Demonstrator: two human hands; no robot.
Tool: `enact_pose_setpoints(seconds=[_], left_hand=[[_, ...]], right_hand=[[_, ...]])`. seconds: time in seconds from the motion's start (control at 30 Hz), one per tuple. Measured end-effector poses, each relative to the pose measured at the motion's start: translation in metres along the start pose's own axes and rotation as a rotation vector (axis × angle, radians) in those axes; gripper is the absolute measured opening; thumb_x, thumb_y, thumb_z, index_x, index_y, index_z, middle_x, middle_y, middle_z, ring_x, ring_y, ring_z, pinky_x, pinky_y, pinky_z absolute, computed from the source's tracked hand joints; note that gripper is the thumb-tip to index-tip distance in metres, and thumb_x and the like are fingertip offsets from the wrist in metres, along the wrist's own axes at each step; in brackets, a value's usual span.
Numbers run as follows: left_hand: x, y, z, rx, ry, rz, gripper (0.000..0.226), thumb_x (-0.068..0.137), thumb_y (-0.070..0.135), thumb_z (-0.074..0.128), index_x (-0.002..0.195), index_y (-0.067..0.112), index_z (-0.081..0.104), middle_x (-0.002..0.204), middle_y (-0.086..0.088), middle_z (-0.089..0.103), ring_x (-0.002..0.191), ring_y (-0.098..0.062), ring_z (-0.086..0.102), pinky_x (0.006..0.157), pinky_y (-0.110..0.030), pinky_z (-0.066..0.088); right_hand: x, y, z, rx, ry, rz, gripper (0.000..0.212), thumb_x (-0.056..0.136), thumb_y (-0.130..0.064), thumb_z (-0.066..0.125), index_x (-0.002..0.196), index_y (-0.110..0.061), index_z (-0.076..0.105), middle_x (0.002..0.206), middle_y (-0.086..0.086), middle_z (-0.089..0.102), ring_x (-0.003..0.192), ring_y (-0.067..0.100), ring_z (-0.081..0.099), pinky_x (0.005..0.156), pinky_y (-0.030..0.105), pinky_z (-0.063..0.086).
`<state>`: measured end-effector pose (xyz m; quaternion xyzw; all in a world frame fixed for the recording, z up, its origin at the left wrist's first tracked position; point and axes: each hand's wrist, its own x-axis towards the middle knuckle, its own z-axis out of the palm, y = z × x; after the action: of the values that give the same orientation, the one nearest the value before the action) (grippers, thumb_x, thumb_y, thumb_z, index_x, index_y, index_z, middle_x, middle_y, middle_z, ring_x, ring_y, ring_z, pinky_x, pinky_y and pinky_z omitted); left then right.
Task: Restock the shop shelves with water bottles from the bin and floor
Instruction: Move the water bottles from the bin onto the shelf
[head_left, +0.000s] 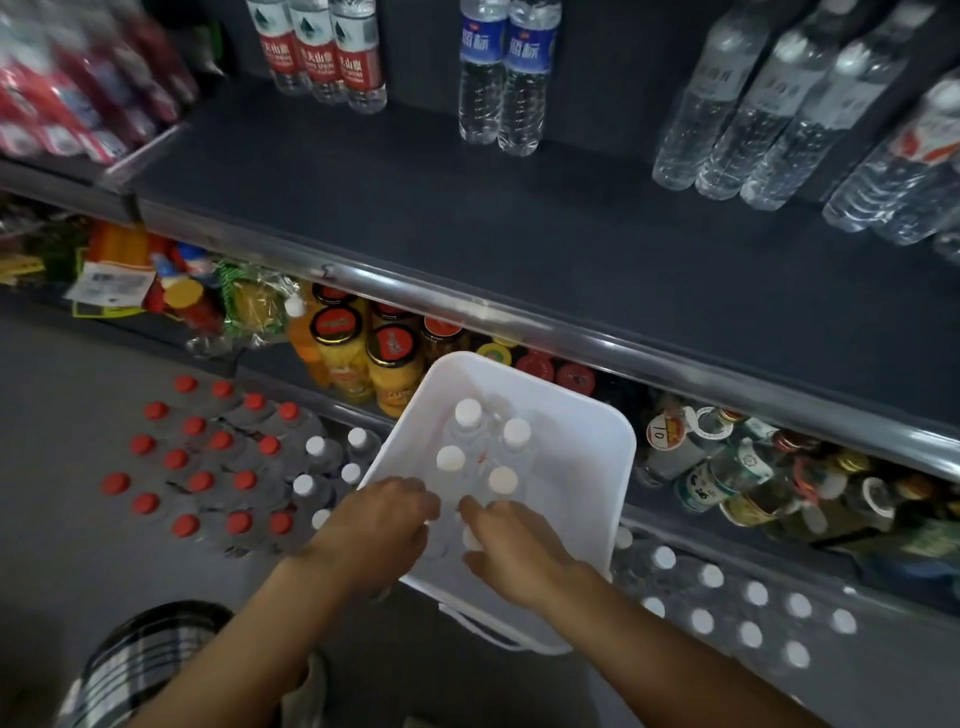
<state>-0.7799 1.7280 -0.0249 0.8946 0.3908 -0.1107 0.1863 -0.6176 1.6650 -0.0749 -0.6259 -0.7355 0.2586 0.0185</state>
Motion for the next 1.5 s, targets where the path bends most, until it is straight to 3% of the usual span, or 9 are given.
enact_pose_setpoints(seconds=[0.33, 0.47, 0.6, 0.73, 0.87, 0.97, 1.23, 1.4, 1.5], left_hand=[[0.013, 0.012, -0.01, -0.002, 0.025, 0.023, 0.03, 0.095, 0.022, 0.045, 0.123, 0.025, 0.057, 0.126, 0.006, 0.056, 0.117, -0.014, 0.053, 0.097, -0.027, 0.043], [0.022, 0.024, -0.028, 0.005, 0.056, 0.066, 0.03, 0.096, 0.023, 0.048, 0.124, 0.024, 0.059, 0.128, 0.005, 0.057, 0.118, -0.014, 0.053, 0.098, -0.027, 0.043], [0.034, 0.046, -0.057, -0.017, 0.133, 0.122, 0.029, 0.096, 0.022, 0.051, 0.122, 0.024, 0.062, 0.127, 0.006, 0.06, 0.112, -0.012, 0.058, 0.093, -0.023, 0.045], [0.047, 0.075, -0.094, -0.017, 0.207, 0.185, 0.026, 0.095, 0.021, 0.053, 0.117, 0.023, 0.065, 0.12, 0.007, 0.063, 0.105, -0.01, 0.059, 0.086, -0.02, 0.045], [0.065, 0.117, -0.135, -0.027, 0.26, 0.266, 0.019, 0.092, 0.017, 0.055, 0.104, 0.018, 0.069, 0.106, 0.001, 0.068, 0.092, -0.016, 0.062, 0.08, -0.03, 0.051], [0.081, 0.152, -0.163, -0.025, 0.316, 0.328, 0.021, 0.088, 0.014, 0.057, 0.104, 0.016, 0.07, 0.106, -0.003, 0.068, 0.096, -0.024, 0.062, 0.083, -0.035, 0.051], [0.132, 0.247, -0.205, -0.027, 0.386, 0.508, 0.022, 0.088, 0.016, 0.06, 0.107, 0.017, 0.07, 0.107, -0.001, 0.07, 0.098, -0.02, 0.063, 0.086, -0.033, 0.05], [0.165, 0.297, -0.213, -0.075, 0.356, 0.542, 0.023, 0.089, 0.015, 0.059, 0.109, 0.016, 0.07, 0.102, -0.002, 0.071, 0.093, -0.016, 0.064, 0.088, -0.031, 0.051], [0.182, 0.318, -0.21, -0.098, 0.331, 0.546, 0.023, 0.091, 0.015, 0.058, 0.111, 0.017, 0.068, 0.103, -0.002, 0.07, 0.093, -0.015, 0.063, 0.088, -0.031, 0.051]], right_hand=[[-0.016, 0.007, -0.019, 0.1, 0.022, -0.019, 0.025, 0.091, -0.02, 0.058, 0.113, -0.016, 0.048, 0.107, 0.01, 0.062, 0.095, 0.026, 0.062, 0.082, 0.037, 0.053], [-0.033, 0.015, -0.057, 0.175, 0.087, -0.043, 0.021, 0.083, -0.021, 0.059, 0.087, -0.023, 0.038, 0.082, -0.003, 0.053, 0.073, 0.019, 0.055, 0.053, 0.023, 0.034], [-0.06, 0.022, -0.104, 0.225, 0.203, -0.031, 0.019, 0.083, -0.026, 0.058, 0.086, -0.027, 0.04, 0.074, -0.012, 0.052, 0.064, 0.003, 0.052, 0.046, 0.013, 0.031], [-0.093, 0.03, -0.162, 0.284, 0.378, 0.005, 0.013, 0.082, -0.032, 0.063, 0.084, -0.025, 0.051, 0.073, -0.013, 0.056, 0.065, 0.001, 0.054, 0.05, 0.017, 0.039], [-0.128, 0.044, -0.218, 0.297, 0.601, 0.042, 0.019, 0.072, -0.038, 0.06, 0.081, -0.022, 0.056, 0.068, -0.007, 0.06, 0.065, 0.009, 0.054, 0.057, 0.029, 0.043], [-0.153, 0.063, -0.253, 0.285, 0.721, 0.077, 0.017, 0.073, -0.034, 0.065, 0.079, -0.021, 0.058, 0.064, -0.004, 0.06, 0.06, 0.01, 0.054, 0.055, 0.033, 0.043], [-0.217, 0.138, -0.313, 0.152, 0.878, 0.18, 0.013, 0.084, -0.028, 0.066, 0.085, -0.02, 0.056, 0.066, -0.008, 0.055, 0.058, 0.0, 0.048, 0.052, 0.017, 0.035], [-0.249, 0.189, -0.331, -0.014, 0.933, 0.258, 0.017, 0.089, -0.025, 0.061, 0.097, -0.012, 0.052, 0.065, -0.012, 0.049, 0.058, 0.004, 0.046, 0.054, 0.024, 0.032], [-0.26, 0.221, -0.337, -0.06, 0.971, 0.308, 0.023, 0.089, -0.023, 0.06, 0.104, -0.008, 0.052, 0.073, -0.003, 0.054, 0.066, 0.018, 0.049, 0.061, 0.028, 0.034]])
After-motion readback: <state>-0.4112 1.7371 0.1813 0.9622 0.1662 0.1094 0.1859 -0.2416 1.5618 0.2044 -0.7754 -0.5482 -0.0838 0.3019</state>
